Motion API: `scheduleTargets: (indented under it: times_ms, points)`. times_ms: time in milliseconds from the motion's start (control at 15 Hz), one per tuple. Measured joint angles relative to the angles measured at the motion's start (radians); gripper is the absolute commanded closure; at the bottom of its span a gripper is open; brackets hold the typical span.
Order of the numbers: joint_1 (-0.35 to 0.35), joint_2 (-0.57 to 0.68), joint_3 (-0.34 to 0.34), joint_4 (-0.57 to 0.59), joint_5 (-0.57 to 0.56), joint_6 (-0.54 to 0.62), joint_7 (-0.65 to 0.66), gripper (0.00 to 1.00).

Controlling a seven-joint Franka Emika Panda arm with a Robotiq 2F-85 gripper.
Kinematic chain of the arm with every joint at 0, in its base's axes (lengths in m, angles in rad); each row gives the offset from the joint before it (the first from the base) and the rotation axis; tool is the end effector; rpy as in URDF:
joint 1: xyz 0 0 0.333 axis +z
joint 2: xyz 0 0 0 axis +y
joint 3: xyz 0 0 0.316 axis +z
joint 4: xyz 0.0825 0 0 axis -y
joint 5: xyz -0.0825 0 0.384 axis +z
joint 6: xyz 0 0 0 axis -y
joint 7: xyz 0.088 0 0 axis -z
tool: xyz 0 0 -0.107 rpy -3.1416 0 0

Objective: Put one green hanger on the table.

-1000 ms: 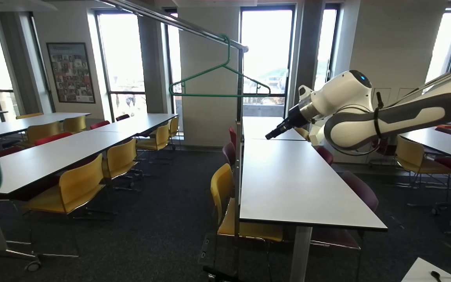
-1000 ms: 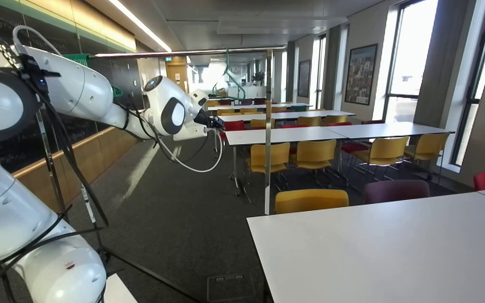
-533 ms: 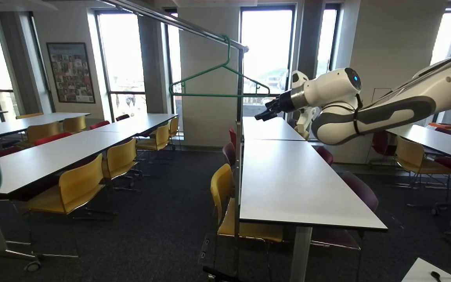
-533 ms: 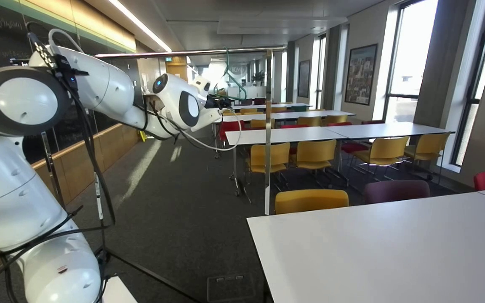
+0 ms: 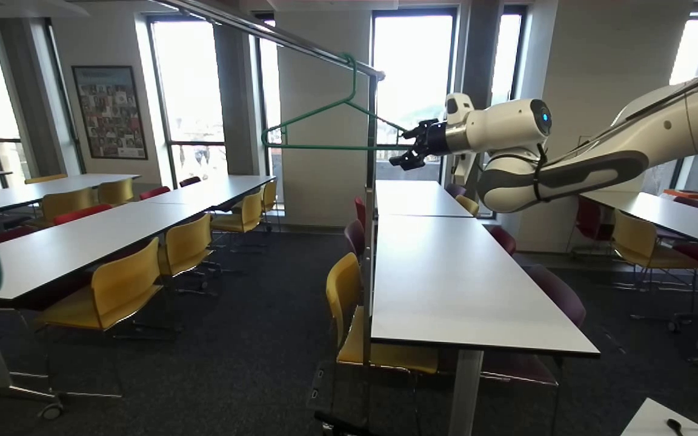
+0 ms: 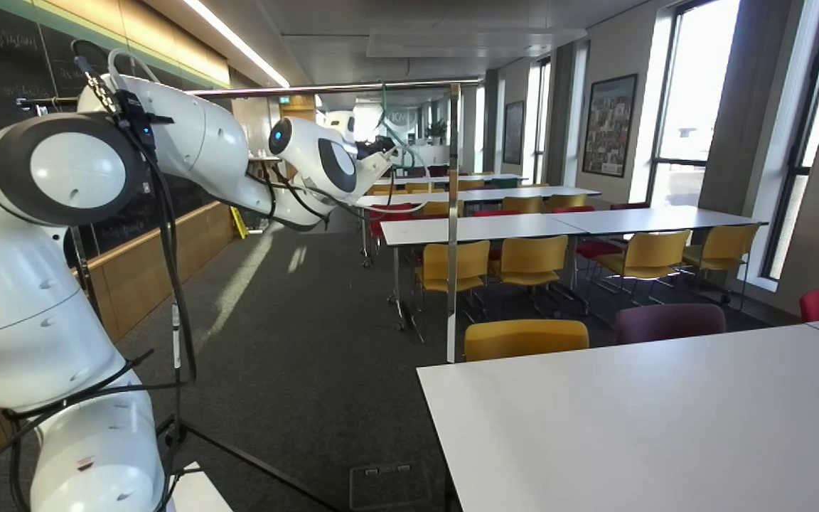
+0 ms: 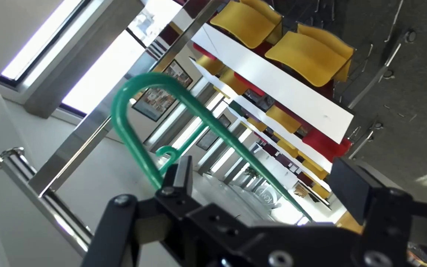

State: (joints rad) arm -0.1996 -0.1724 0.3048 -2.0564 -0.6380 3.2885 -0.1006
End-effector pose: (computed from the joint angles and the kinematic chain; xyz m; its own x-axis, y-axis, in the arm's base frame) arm 0.5237 0.1316 0.6607 0.0210 0.7098 0.7041 0.2683 -0.6824 0.6799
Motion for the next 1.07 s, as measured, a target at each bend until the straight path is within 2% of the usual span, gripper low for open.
scheduleTargets:
  times_ms: [133,267,600,1067]
  points:
    - [-0.095,-0.005,0.056,0.039,-0.045,0.003,-0.002,0.00]
    - [-0.221,-0.023,0.132,0.072,-0.075,0.002,-0.001,0.00]
    - [-0.550,-0.103,0.370,0.089,-0.100,0.001,0.005,0.00]
    - [-0.786,-0.175,0.652,0.055,-0.101,0.001,0.005,0.00]
